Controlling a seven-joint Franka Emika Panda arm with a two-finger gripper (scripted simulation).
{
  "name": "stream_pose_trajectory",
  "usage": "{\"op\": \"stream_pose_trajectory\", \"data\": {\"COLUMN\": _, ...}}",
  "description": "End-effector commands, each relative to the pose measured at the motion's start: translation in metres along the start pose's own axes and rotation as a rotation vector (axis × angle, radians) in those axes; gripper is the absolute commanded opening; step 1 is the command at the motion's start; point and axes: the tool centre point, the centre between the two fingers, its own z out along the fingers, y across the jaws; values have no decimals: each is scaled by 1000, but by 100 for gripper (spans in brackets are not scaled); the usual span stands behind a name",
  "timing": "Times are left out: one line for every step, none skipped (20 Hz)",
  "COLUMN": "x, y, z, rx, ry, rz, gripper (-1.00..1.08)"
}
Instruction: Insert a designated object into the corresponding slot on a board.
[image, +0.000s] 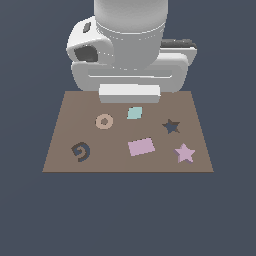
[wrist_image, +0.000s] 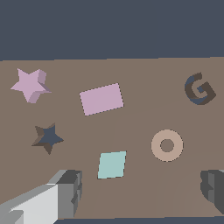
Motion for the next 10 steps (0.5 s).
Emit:
{"op": "stream_pose_trajectory", "data": {"x": 0, "y": 0, "z": 0, "rx": 0, "ry": 0, "rz": 0, "gripper": 100}}
{"op": "stream_pose_trajectory", "data": {"x": 0, "y": 0, "z": 0, "rx": 0, "ry": 0, "rz": 0, "gripper": 100}}
{"op": "stream_pose_trajectory", "data": {"x": 1, "y": -1, "z": 1, "rx": 0, "ry": 0, "rz": -2, "gripper": 100}}
{"op": "stream_pose_trajectory", "data": {"x": 1, "y": -2, "z": 1, "rx": 0, "ry": 0, "rz": -3, "gripper": 100}}
{"op": "stream_pose_trajectory", "data": {"x": 2, "y": -3, "z": 3, "rx": 0, "ry": 0, "rz": -6, "gripper": 100}}
{"op": "stream_pose_trajectory", "data": {"x": 4, "y": -5, "z": 4, "rx": 0, "ry": 0, "rz": -9, "gripper": 100}}
{"op": "stream_pose_trajectory", "data": {"x": 5, "y": -8, "z": 6, "rx": 0, "ry": 0, "rz": -13, "gripper": 100}}
{"op": "stream_pose_trajectory", "data": {"x": 7, "y": -10, "z": 8, "rx": 1, "ry": 0, "rz": -18, "gripper": 100}}
{"op": "stream_pose_trajectory", "data": {"x": 10, "y": -14, "z": 10, "rx": 1, "ry": 0, "rz": -24, "gripper": 100}}
{"op": "stream_pose_trajectory", "data": {"x": 12, "y": -17, "z": 13, "rx": 1, "ry": 0, "rz": -30, "gripper": 100}}
